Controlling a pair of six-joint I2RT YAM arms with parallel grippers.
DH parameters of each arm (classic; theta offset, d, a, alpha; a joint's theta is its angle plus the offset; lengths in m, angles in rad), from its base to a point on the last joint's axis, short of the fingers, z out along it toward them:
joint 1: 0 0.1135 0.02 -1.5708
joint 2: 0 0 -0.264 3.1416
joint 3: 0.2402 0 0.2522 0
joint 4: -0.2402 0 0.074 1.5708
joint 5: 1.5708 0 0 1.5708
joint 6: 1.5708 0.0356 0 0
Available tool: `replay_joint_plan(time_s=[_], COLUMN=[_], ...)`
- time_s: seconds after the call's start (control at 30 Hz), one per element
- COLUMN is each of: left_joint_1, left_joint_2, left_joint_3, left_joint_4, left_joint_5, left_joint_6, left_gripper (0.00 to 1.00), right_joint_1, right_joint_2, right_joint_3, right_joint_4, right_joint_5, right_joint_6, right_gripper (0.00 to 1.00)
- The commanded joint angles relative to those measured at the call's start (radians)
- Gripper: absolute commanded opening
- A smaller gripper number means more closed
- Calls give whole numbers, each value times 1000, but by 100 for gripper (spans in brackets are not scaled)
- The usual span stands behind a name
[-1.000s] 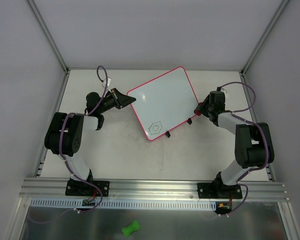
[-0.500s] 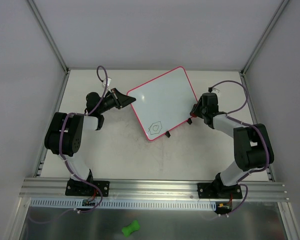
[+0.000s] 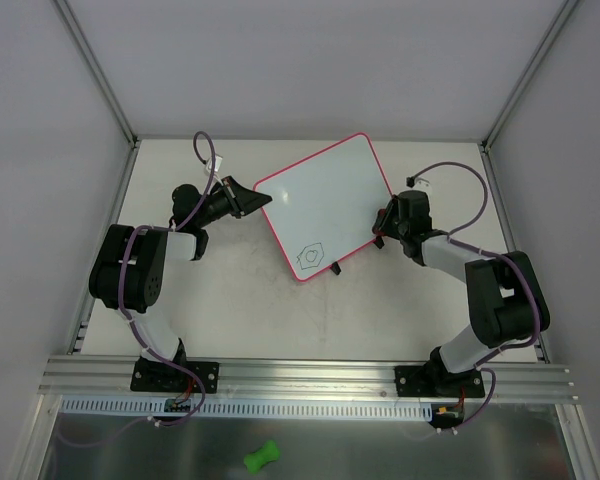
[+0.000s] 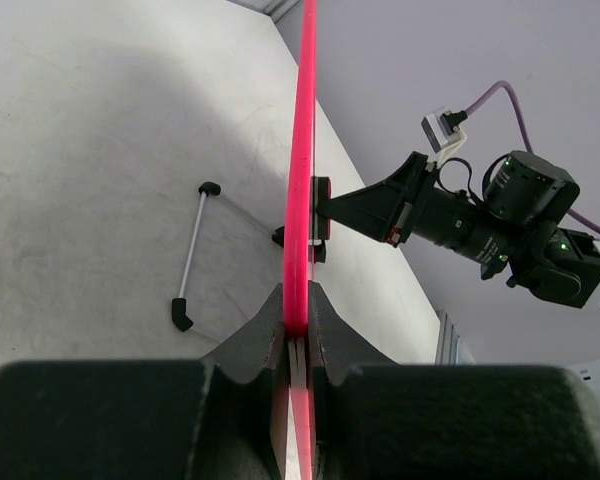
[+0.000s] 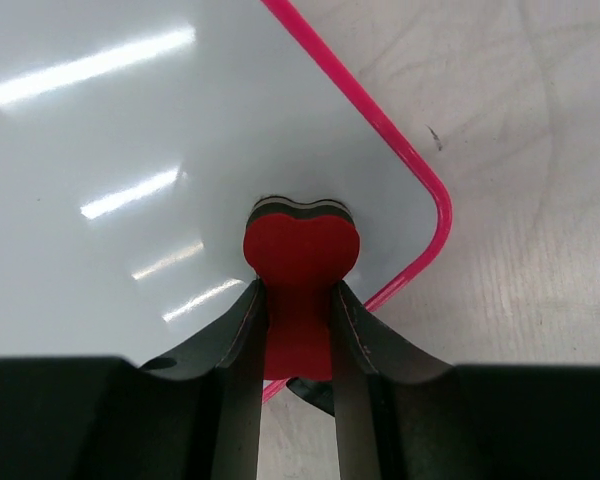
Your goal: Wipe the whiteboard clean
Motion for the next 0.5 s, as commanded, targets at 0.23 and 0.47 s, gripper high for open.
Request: replay_joint_plan(time_s=[0.23,0.47], left_joint_1=[-16,-16], left_joint_2=[4,1], left_joint_3=[0,-3], left_joint_4=[-11,-12], left_joint_5=[52,53], left_joint_6=[99,102], left_gripper=[0,0], right_joint_1=[30,34], right_joint_2=[-12,-1], right_joint_3=[93,82], right_joint_4=[149,115], right_joint_5=[-192,-205], right_joint_6=[-199,-194], right_gripper=[0,0])
